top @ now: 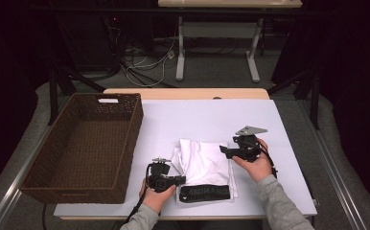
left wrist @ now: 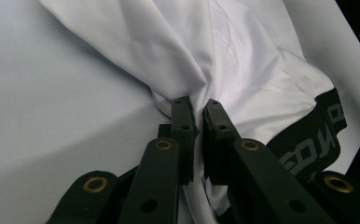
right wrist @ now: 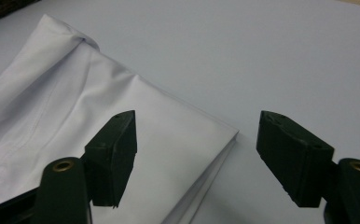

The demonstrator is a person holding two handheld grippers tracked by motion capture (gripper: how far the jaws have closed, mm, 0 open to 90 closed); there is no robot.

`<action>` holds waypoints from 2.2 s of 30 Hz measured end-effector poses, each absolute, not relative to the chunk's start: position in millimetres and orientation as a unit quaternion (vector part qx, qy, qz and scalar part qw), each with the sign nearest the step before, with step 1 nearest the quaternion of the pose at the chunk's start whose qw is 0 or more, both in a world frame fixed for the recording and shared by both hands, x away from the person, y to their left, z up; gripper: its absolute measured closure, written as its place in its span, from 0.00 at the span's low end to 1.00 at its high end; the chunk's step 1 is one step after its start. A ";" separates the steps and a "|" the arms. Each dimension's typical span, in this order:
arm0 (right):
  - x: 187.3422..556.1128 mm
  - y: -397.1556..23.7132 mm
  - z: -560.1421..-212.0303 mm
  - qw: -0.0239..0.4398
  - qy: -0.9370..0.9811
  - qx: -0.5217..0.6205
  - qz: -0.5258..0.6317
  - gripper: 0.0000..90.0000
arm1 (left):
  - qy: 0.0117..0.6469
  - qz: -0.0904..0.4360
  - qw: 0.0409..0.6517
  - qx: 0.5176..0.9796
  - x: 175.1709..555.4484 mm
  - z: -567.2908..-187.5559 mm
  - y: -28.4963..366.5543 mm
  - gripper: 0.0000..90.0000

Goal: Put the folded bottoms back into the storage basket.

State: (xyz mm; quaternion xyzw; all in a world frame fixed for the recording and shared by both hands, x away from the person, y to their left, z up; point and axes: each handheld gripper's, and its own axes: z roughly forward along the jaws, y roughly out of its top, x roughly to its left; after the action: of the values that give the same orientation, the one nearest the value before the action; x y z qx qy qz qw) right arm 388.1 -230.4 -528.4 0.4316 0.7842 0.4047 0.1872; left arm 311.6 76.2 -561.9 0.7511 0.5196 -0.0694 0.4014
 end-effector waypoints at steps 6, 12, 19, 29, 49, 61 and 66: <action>410.0 -228.1 -528.1 0.179 0.797 0.426 0.389 0.42 | 0.517 -0.070 0.403 0.752 311.6 -562.0 76.4 0.94; 422.2 -225.7 -529.6 0.172 0.799 0.429 0.385 0.47 | 0.515 -0.068 0.404 0.753 311.8 -562.0 76.6 0.94; 433.7 -227.0 -540.5 0.159 0.800 0.434 0.383 0.49 | 0.513 -0.067 0.403 0.755 311.7 -561.9 76.6 0.94; 444.4 -232.4 -557.0 0.133 0.804 0.448 0.366 0.55 | 0.511 -0.068 0.403 0.757 312.1 -561.9 76.9 0.94; 438.5 -232.7 -557.5 0.070 0.797 0.470 0.374 0.93 | 0.511 -0.067 0.402 0.757 312.1 -561.9 76.6 0.94; 430.4 -231.3 -541.4 0.068 0.772 0.500 0.387 0.95 | 0.513 -0.072 0.404 0.754 313.3 -557.2 78.1 0.95; 421.7 -230.9 -524.3 0.084 0.771 0.487 0.403 0.95 | 0.511 -0.066 0.408 0.753 313.6 -550.2 79.2 0.95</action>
State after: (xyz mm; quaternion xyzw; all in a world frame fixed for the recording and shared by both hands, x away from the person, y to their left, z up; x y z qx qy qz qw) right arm 421.7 -230.9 -524.3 0.4866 0.7707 0.4028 0.0837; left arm 313.6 79.2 -550.2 0.7534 0.5111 -0.0657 0.4084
